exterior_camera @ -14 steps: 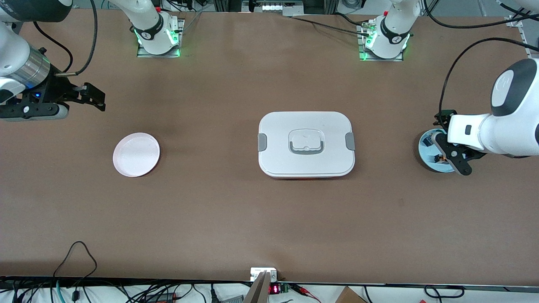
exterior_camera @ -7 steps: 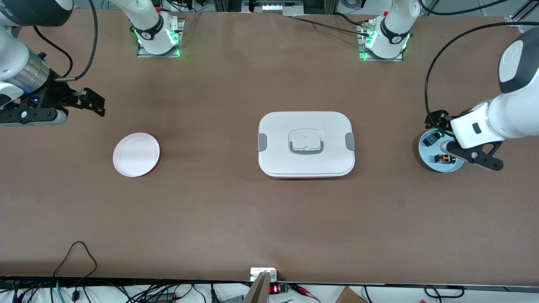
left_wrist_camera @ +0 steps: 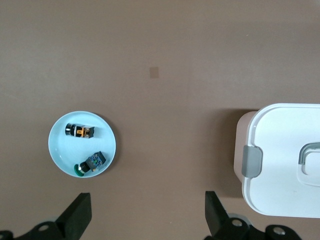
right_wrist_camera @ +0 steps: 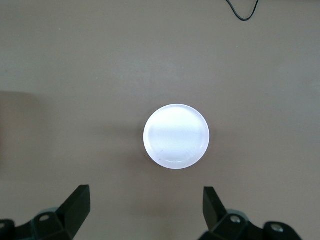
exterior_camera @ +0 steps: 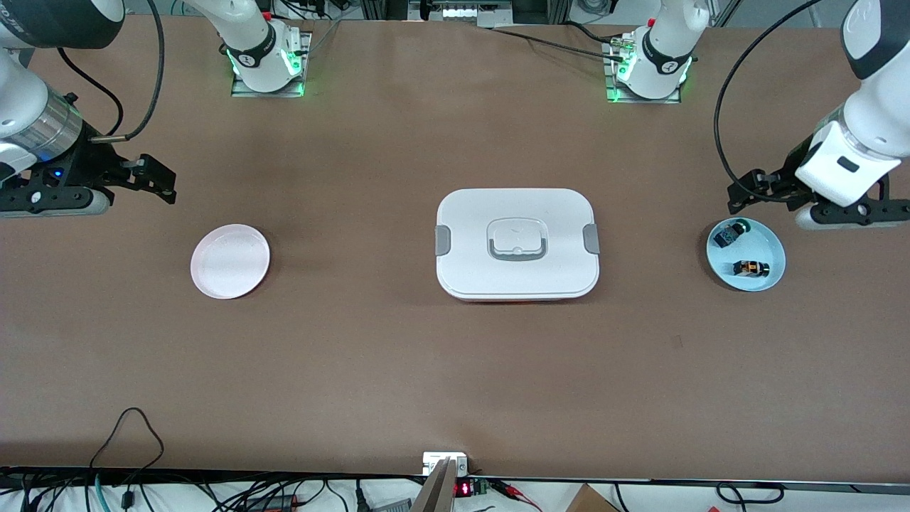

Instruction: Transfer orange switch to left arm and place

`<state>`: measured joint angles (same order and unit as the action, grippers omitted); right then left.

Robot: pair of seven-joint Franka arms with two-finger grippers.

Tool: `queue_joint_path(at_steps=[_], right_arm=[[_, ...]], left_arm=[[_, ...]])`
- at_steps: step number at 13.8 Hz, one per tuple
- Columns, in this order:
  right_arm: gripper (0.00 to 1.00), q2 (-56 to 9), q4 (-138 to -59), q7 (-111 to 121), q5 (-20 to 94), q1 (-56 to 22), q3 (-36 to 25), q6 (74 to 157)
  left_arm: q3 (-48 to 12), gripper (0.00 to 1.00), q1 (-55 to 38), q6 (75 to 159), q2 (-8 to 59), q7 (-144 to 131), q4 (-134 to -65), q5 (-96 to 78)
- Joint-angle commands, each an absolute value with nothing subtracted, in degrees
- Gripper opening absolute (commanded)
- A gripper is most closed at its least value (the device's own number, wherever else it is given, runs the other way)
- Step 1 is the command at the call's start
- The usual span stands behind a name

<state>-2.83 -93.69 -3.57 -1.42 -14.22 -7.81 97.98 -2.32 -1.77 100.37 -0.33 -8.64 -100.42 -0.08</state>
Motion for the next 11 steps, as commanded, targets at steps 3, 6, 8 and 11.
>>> queue_joint_path(at_steps=[3, 6, 8, 11], right_arm=[[1.00, -3.2, -92.7, -4.1, -0.6, -13.8, -7.6, 97.5], [1.00, -3.2, -92.7, -4.1, -0.6, -13.8, -7.6, 97.3], [1.00, -3.2, -92.7, -4.1, -0.6, -13.8, -7.6, 97.3], [1.00, -3.2, -92.7, -4.1, -0.6, -13.8, -7.6, 97.3]], left_arm=[[-0.7, 1.00, -4.2, 101.3, -1.9, -7.1, -102.8, -0.4], [-0.6, 1.00, -3.3, 101.0, -0.5, -4.0, -102.1, -0.4], [-0.6, 1.00, -3.3, 100.9, -0.5, -4.4, -102.0, -0.4], [-0.8, 1.00, -3.3, 100.3, -0.4, -4.5, -101.4, -0.4]])
